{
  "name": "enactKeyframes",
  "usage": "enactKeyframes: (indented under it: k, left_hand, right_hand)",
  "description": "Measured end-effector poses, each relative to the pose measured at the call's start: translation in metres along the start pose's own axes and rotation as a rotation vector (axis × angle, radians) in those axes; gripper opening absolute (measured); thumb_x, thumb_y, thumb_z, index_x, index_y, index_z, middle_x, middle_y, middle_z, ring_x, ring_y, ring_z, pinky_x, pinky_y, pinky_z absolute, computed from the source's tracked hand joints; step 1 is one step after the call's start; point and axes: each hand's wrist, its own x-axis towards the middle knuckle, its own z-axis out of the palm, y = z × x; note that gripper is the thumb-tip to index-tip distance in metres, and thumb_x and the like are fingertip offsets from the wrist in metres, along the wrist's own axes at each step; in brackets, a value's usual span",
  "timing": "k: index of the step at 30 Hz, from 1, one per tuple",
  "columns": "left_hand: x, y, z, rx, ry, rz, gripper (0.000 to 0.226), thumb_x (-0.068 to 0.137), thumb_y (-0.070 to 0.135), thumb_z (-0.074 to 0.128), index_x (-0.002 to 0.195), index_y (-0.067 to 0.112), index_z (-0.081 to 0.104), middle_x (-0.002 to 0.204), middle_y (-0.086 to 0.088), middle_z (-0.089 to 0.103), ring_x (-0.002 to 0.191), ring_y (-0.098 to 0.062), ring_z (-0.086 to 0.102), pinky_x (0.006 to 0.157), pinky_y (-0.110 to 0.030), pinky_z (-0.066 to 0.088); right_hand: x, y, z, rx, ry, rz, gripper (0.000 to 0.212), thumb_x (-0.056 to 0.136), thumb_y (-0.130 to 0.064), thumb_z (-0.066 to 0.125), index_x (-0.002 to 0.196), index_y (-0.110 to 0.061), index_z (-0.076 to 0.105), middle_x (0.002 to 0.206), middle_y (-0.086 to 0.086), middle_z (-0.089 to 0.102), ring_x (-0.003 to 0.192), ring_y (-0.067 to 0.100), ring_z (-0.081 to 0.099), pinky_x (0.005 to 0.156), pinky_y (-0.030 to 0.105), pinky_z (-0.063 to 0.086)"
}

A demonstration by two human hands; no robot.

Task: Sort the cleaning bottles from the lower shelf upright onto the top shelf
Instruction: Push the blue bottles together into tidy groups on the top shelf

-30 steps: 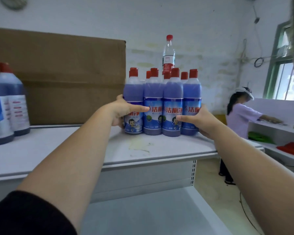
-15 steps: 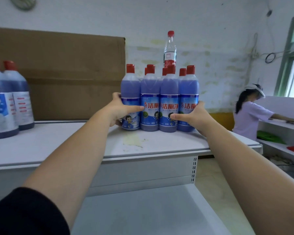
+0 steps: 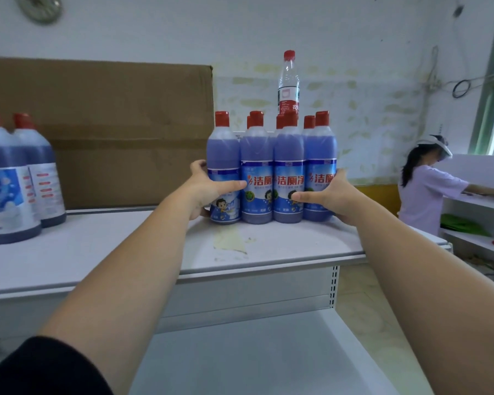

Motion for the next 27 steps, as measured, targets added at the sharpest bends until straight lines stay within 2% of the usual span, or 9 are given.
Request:
enactKeyframes:
  k: [2, 6, 10, 12, 14, 17, 19, 23, 27]
  left_hand:
    - [0.001, 0.000, 0.000, -0.005, -0.019, -0.001, 0.105, 0.068, 0.033, 0.092, 0.149, 0.027, 0.025, 0.129, 0.003, 0.055, 0.111, -0.024, 0.056, 0.088, -0.047, 0.049]
    - [0.004, -0.001, -0.001, -0.010, -0.064, -0.045, 0.078, 0.068, 0.036, 0.091, 0.132, 0.028, 0.048, 0.123, 0.001, 0.064, 0.110, -0.026, 0.060, 0.098, -0.055, 0.050]
    - [0.007, -0.003, -0.003, -0.020, -0.045, -0.043, 0.096, 0.060, 0.039, 0.095, 0.140, 0.026, 0.042, 0.126, 0.001, 0.062, 0.111, -0.026, 0.060, 0.096, -0.054, 0.051]
    - [0.006, -0.003, -0.002, -0.008, -0.045, -0.027, 0.108, 0.048, 0.045, 0.098, 0.139, 0.027, 0.043, 0.126, 0.003, 0.062, 0.112, -0.025, 0.060, 0.092, -0.052, 0.052]
    - [0.007, -0.005, 0.001, 0.014, -0.046, 0.013, 0.113, 0.038, 0.050, 0.098, 0.137, 0.026, 0.047, 0.124, 0.005, 0.066, 0.109, -0.020, 0.063, 0.078, -0.040, 0.054]
    - [0.007, -0.005, 0.004, 0.008, -0.027, 0.043, 0.108, 0.042, 0.047, 0.099, 0.136, 0.024, 0.050, 0.123, 0.004, 0.067, 0.099, -0.012, 0.063, 0.064, -0.031, 0.048]
    - [0.007, -0.005, 0.004, 0.003, -0.022, 0.046, 0.109, 0.041, 0.046, 0.099, 0.136, 0.024, 0.049, 0.123, 0.004, 0.066, 0.098, -0.010, 0.062, 0.063, -0.030, 0.048]
    - [0.006, -0.007, 0.003, 0.014, -0.004, 0.057, 0.131, 0.022, 0.057, 0.099, 0.138, 0.025, 0.047, 0.123, 0.005, 0.066, 0.105, -0.015, 0.063, 0.064, -0.031, 0.049]
    - [0.012, -0.011, 0.002, 0.019, -0.002, 0.043, 0.122, 0.034, 0.051, 0.099, 0.139, 0.026, 0.044, 0.123, 0.005, 0.065, 0.103, -0.014, 0.062, 0.065, -0.032, 0.050]
  right_hand:
    - [0.003, 0.001, -0.002, 0.026, -0.035, 0.006, 0.140, 0.013, -0.051, 0.099, 0.135, -0.023, 0.037, 0.127, -0.001, 0.059, 0.118, 0.023, 0.059, 0.101, 0.052, 0.052]
    - [0.009, 0.010, -0.003, 0.059, -0.055, -0.032, 0.133, 0.017, -0.053, 0.101, 0.133, -0.024, 0.045, 0.124, -0.003, 0.066, 0.115, 0.021, 0.064, 0.097, 0.051, 0.054]
    - [0.004, 0.010, 0.000, 0.069, -0.066, -0.069, 0.125, 0.022, -0.053, 0.101, 0.131, -0.023, 0.048, 0.121, -0.002, 0.068, 0.114, 0.020, 0.066, 0.098, 0.050, 0.054]
    - [0.002, 0.007, 0.001, 0.065, -0.065, -0.083, 0.122, 0.023, -0.052, 0.100, 0.130, -0.023, 0.049, 0.120, -0.002, 0.069, 0.113, 0.020, 0.066, 0.098, 0.049, 0.054]
    - [0.001, 0.007, 0.002, 0.056, -0.057, -0.092, 0.122, 0.023, -0.053, 0.100, 0.129, -0.023, 0.048, 0.120, -0.002, 0.068, 0.113, 0.020, 0.065, 0.098, 0.049, 0.054]
    - [0.000, 0.007, 0.003, 0.050, -0.049, -0.093, 0.124, 0.021, -0.054, 0.099, 0.129, -0.023, 0.047, 0.120, -0.002, 0.067, 0.113, 0.019, 0.065, 0.098, 0.048, 0.054]
    - [-0.001, 0.008, 0.003, 0.048, -0.045, -0.088, 0.127, 0.018, -0.056, 0.098, 0.129, -0.023, 0.046, 0.120, -0.003, 0.067, 0.112, 0.019, 0.065, 0.098, 0.048, 0.054]
    - [0.000, 0.008, 0.003, 0.050, -0.058, -0.093, 0.123, 0.021, -0.055, 0.098, 0.129, -0.023, 0.049, 0.119, -0.003, 0.068, 0.112, 0.018, 0.065, 0.098, 0.047, 0.054]
    - [0.002, 0.011, 0.003, 0.048, -0.068, -0.094, 0.122, 0.022, -0.056, 0.099, 0.129, -0.024, 0.049, 0.119, -0.003, 0.069, 0.112, 0.019, 0.066, 0.098, 0.048, 0.054]
